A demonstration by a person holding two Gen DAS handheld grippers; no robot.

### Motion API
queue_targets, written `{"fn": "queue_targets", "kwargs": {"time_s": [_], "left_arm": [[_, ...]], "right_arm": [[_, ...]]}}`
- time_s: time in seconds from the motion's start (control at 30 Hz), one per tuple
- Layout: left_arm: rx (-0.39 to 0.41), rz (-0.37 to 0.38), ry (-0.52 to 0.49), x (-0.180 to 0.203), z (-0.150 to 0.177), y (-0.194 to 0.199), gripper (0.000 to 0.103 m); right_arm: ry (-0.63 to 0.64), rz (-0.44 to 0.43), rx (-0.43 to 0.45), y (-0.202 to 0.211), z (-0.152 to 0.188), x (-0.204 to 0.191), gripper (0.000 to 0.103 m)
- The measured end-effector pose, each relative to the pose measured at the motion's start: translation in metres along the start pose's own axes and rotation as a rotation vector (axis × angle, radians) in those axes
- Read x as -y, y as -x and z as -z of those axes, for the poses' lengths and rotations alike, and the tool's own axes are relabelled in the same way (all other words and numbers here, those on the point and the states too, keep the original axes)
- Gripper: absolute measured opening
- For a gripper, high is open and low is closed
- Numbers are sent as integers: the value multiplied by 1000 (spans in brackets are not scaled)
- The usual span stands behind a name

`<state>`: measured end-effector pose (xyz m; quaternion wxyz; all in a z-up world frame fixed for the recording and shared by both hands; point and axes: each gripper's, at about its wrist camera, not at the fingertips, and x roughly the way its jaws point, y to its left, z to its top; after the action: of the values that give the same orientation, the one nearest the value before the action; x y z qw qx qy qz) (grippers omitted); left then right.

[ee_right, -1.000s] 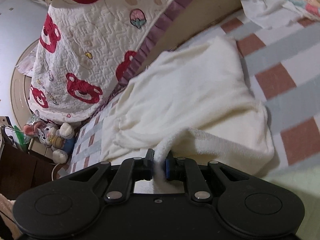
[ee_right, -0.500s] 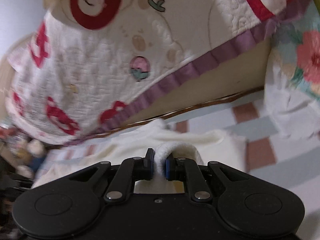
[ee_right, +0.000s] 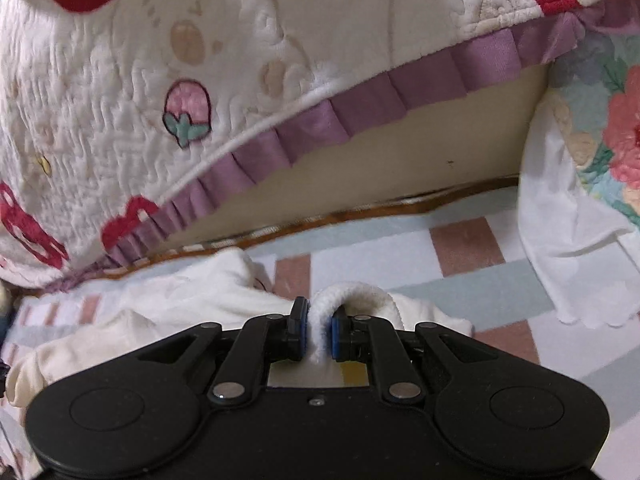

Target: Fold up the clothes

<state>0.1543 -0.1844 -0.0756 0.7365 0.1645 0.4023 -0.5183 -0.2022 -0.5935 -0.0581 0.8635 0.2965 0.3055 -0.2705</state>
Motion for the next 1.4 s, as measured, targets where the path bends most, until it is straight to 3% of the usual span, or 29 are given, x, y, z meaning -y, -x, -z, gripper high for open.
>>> {"fn": "queue_targets", "kwargs": {"time_s": [0.13,0.2,0.3,0.5,0.63,0.67,0.77,0.87,0.9,0.97,1.07,1.1,1.23,1.3,1.4], "left_arm": [[3,19,48,-15,-6,-8,4],[-35,22,73,-21,-1,-26,4],[-51,39,151,-33,9,-45,4],[1,198,418,-78,17,-40,5],[54,242,528,-98,21,-27,6],[68,237,535,-101,22,-23,11],[111,216,516,-105,24,-10,26],[133,236,489,-106,30,0,34],[138,238,472,-105,32,3,35],[153,220,415,-98,34,9,47],[183,177,310,-86,37,15,51],[189,173,277,-81,36,17,52],[186,216,76,-53,27,19,65],[170,232,-13,-40,22,12,66],[155,200,-18,-37,11,-9,69]], "right_arm": [[-11,9,-7,-13,-5,7,15],[53,89,-106,-39,1,8,15],[108,146,-152,-62,18,7,15],[59,152,-71,-51,15,5,15],[-88,129,-154,-47,3,17,16],[-125,123,-175,-46,0,20,18],[-236,106,-237,-42,-8,30,29],[-346,88,-299,-39,-17,39,40],[-375,84,-315,-37,-20,41,40],[-254,136,-236,-21,-37,23,40],[122,224,-55,-2,-46,-22,47],[178,215,-10,3,-40,-31,49],[197,129,35,15,6,-44,51],[233,108,39,18,30,-47,51],[316,115,35,20,61,-49,57]]}}
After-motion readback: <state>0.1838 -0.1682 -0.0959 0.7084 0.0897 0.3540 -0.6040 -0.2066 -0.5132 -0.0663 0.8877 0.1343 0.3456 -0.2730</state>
